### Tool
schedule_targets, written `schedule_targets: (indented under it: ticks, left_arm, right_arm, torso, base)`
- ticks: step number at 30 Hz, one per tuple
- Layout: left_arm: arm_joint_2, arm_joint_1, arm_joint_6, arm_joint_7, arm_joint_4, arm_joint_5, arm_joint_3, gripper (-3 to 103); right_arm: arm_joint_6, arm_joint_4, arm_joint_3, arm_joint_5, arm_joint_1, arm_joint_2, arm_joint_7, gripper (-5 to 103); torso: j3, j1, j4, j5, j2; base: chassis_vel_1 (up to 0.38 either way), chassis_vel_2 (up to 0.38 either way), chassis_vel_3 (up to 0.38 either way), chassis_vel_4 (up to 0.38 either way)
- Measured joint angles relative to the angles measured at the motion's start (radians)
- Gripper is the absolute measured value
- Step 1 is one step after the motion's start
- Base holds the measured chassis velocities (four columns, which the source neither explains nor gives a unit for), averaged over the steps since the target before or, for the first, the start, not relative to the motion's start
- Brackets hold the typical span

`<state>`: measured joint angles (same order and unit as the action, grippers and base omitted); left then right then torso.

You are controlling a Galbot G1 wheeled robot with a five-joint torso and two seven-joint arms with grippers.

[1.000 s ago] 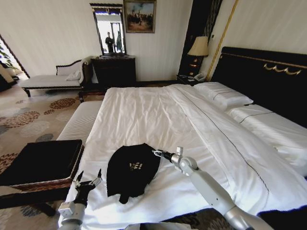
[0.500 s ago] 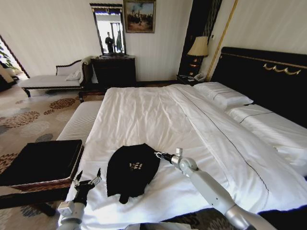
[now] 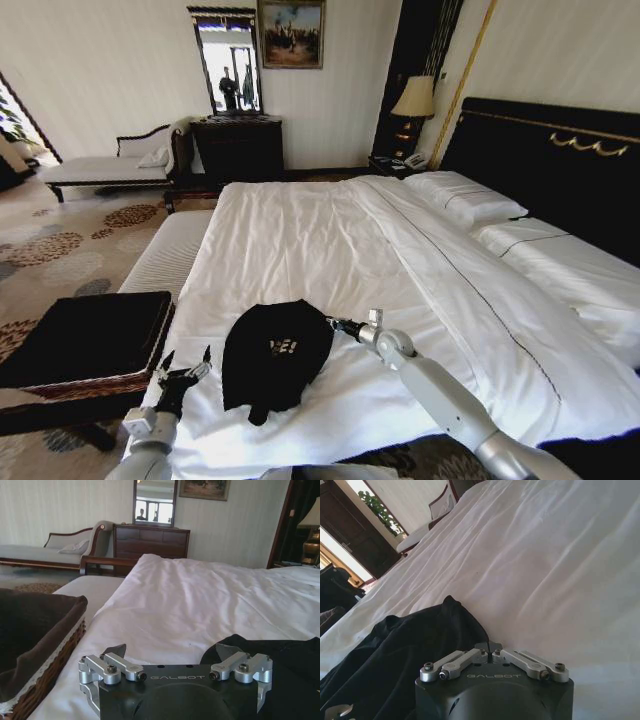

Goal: Fold the clothes on the bed and place them into the basket.

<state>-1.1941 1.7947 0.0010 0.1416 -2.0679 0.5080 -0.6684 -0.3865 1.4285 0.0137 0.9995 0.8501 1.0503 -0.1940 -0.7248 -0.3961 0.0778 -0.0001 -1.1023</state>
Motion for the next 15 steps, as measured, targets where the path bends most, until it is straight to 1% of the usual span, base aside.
schedule_targets:
  ticks: [1, 4, 5, 6, 7, 8, 9, 10, 13, 14, 15]
  left_arm:
    - [0.000, 0.000, 0.000, 0.000, 0.000, 0.000, 0.000, 100]
    - [0.038, -0.042, 0.043, 0.009, 0.015, 0.084, 0.031, 100]
    - [0.038, -0.042, 0.043, 0.009, 0.015, 0.084, 0.031, 100]
    - [0.053, -0.065, 0.058, 0.009, 0.030, 0.121, 0.045, 100]
    - [0.058, -0.074, 0.063, 0.009, 0.036, 0.134, 0.049, 100]
    - [0.074, -0.112, 0.081, 0.010, 0.059, 0.187, 0.071, 100]
    - [0.084, -0.135, 0.090, 0.012, 0.072, 0.217, 0.085, 100]
    - [0.084, -0.135, 0.090, 0.012, 0.072, 0.217, 0.085, 100]
    - [0.117, -0.227, 0.120, 0.027, 0.126, 0.287, 0.142, 100]
    - [0.117, -0.227, 0.120, 0.027, 0.126, 0.287, 0.142, 100]
    - [0.128, -0.259, 0.126, 0.031, 0.147, 0.298, 0.165, 100]
  right_arm:
    - [0.000, 0.000, 0.000, 0.000, 0.000, 0.000, 0.000, 0]
    - [0.005, 0.023, -0.026, -0.002, 0.014, -0.010, 0.001, 0]
    - [0.005, 0.023, -0.026, -0.002, 0.014, -0.010, 0.001, 0]
    - [0.008, 0.030, -0.028, -0.003, 0.018, -0.017, 0.003, 0]
    - [0.009, 0.031, -0.027, -0.004, 0.019, -0.020, 0.004, 0]
    - [0.014, 0.038, -0.024, -0.012, 0.022, -0.028, 0.006, 0]
    - [0.015, 0.041, -0.022, -0.016, 0.023, -0.032, 0.006, 0]
    - [0.015, 0.041, -0.022, -0.016, 0.023, -0.032, 0.006, 0]
    - [0.015, 0.049, -0.023, -0.020, 0.027, -0.033, 0.011, 0]
    - [0.015, 0.049, -0.023, -0.020, 0.027, -0.033, 0.011, 0]
    - [0.015, 0.050, -0.025, -0.020, 0.028, -0.033, 0.013, 0]
  torso:
    - [0.000, 0.000, 0.0000, 0.0000, 0.000]
    - [0.000, 0.000, 0.0000, 0.0002, 0.000]
    - [0.000, 0.000, 0.0000, 0.0002, 0.000]
    - [0.000, 0.000, 0.0001, 0.0000, 0.000]
    - [0.000, 0.000, 0.0001, 0.0000, 0.000]
    - [0.000, 0.000, 0.0000, 0.0001, 0.000]
    - [0.000, 0.000, 0.0001, -0.0001, 0.000]
    - [0.000, 0.000, 0.0001, -0.0001, 0.000]
    - [0.000, 0.000, 0.0002, 0.0001, 0.000]
    - [0.000, 0.000, 0.0002, 0.0001, 0.000]
    - [0.000, 0.000, 0.0003, 0.0001, 0.000]
  base:
    - [0.000, 0.000, 0.000, 0.000]
    - [0.000, 0.000, 0.000, 0.000]
    - [0.000, 0.000, 0.000, 0.000]
    - [0.000, 0.000, 0.000, 0.000]
    - [0.000, 0.000, 0.000, 0.000]
    - [0.000, 0.000, 0.000, 0.000]
    - [0.000, 0.000, 0.000, 0.000]
    - [0.000, 0.000, 0.000, 0.000]
    - [0.000, 0.000, 0.000, 0.000]
    - [0.000, 0.000, 0.000, 0.000]
    - [0.000, 0.000, 0.000, 0.000]
